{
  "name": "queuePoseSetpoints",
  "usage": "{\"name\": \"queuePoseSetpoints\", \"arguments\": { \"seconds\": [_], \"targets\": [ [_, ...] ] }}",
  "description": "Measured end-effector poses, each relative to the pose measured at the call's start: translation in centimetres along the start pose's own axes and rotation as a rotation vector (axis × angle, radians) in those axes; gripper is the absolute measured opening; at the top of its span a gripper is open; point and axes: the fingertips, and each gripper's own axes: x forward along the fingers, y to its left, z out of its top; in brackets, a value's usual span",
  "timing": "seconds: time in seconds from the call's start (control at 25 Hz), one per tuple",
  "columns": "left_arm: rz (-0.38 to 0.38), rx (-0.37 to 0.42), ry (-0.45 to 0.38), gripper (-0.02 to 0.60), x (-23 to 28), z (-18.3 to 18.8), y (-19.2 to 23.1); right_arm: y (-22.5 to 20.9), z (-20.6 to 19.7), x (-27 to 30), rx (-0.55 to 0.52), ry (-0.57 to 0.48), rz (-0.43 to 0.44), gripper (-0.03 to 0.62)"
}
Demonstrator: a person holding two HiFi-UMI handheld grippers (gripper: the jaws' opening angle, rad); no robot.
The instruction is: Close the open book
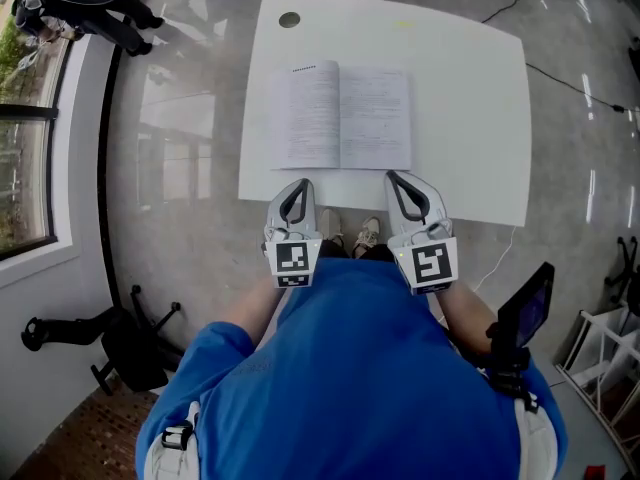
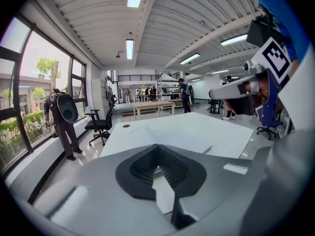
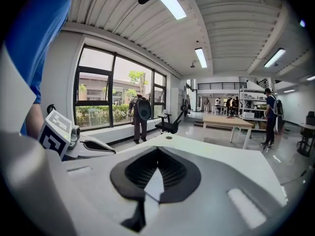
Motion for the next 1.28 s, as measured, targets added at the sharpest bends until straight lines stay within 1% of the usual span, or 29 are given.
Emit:
{"name": "queuePoseSetpoints", "arguments": {
  "seconds": [0.08,0.24,0.52,0.6,0.68,0.8,0.96,1.12,1.28],
  "targets": [
    [0.002,0.029,0.027,0.008,0.9,-1.3,0.1,0.1,-0.7,0.6,0.008,0.015,0.007,0.003],
    [0.008,0.093,0.095,0.008,1.3,-2.8,0.7,0.6,-0.2,1.1,0.018,0.040,0.018,0.003],
    [0.010,0.181,0.157,0.009,2.6,-5.1,1.2,1.0,-0.8,2.2,0.039,0.070,0.030,0.003],
    [0.002,0.204,0.171,0.088,2.9,-5.5,1.3,1.0,-0.8,2.3,0.043,0.077,0.030,0.003],
    [-0.001,0.241,0.184,0.126,3.1,-5.9,1.4,1.1,-0.7,2.4,0.049,0.082,0.029,0.003],
    [0.004,0.308,0.203,0.158,3.7,-6.7,1.9,1.1,-0.9,2.8,0.059,0.087,0.024,0.003],
    [0.020,0.377,0.237,0.163,4.8,-7.6,2.7,1.0,-1.5,3.4,0.077,0.093,0.017,0.003],
    [0.016,0.433,0.266,0.164,5.4,-8.2,3.1,1.0,-1.4,3.6,0.084,0.093,0.010,0.003],
    [0.026,0.458,0.284,0.164,5.9,-8.6,3.7,1.0,-1.4,3.9,0.089,0.096,0.006,0.003]
  ]
}}
